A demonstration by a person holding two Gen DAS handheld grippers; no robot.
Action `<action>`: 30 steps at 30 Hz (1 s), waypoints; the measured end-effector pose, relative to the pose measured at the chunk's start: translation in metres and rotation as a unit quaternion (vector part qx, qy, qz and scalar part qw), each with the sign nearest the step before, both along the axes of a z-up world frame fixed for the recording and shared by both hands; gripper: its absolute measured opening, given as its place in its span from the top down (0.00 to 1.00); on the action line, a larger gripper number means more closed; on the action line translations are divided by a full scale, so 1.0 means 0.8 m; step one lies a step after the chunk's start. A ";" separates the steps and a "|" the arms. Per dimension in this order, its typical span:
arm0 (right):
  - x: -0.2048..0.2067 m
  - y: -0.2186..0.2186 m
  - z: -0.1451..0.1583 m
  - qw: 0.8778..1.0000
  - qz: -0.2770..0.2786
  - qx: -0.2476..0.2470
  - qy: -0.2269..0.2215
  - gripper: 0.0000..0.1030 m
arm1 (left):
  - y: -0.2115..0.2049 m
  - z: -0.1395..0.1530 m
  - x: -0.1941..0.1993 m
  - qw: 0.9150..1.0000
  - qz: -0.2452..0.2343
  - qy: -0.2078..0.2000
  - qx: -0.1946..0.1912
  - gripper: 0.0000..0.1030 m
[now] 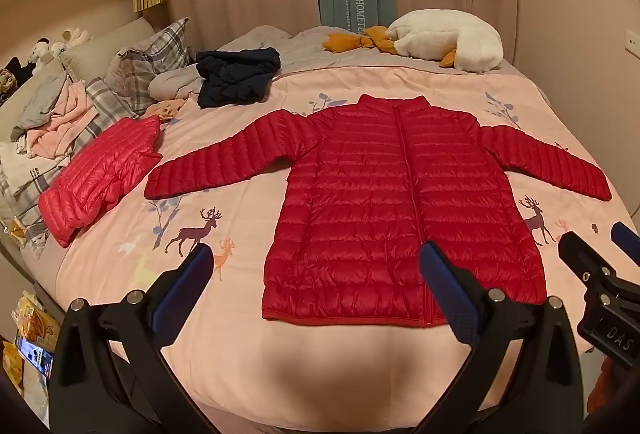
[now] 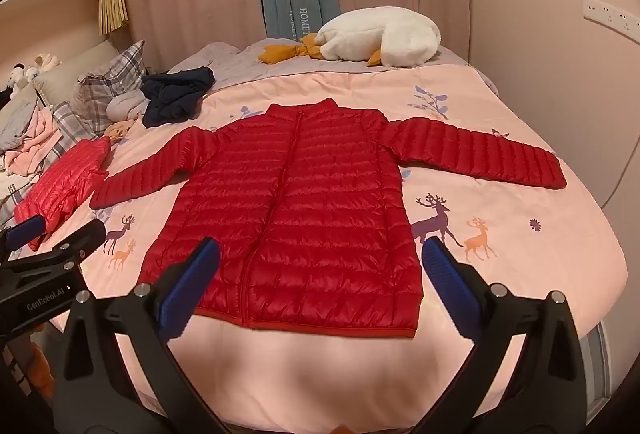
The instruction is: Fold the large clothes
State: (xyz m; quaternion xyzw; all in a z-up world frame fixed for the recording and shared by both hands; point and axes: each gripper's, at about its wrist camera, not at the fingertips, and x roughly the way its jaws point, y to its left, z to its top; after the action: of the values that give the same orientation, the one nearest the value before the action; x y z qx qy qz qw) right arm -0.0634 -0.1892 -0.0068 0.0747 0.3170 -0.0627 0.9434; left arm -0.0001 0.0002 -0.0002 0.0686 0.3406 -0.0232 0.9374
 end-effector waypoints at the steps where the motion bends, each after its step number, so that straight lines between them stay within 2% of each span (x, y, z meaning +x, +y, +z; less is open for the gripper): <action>1: 0.000 0.000 0.000 1.000 0.000 0.000 0.000 0.02 | 0.000 0.000 0.000 1.000 0.000 0.000 0.001 0.01; 30: -0.003 -0.004 0.003 1.000 -0.001 0.004 -0.002 0.02 | 0.001 0.005 0.006 1.000 -0.001 0.002 0.000 0.01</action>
State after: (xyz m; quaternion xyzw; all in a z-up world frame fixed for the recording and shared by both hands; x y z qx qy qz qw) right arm -0.0657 -0.1927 -0.0041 0.0791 0.3157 -0.0624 0.9435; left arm 0.0047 0.0013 0.0035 0.0687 0.3422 -0.0248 0.9368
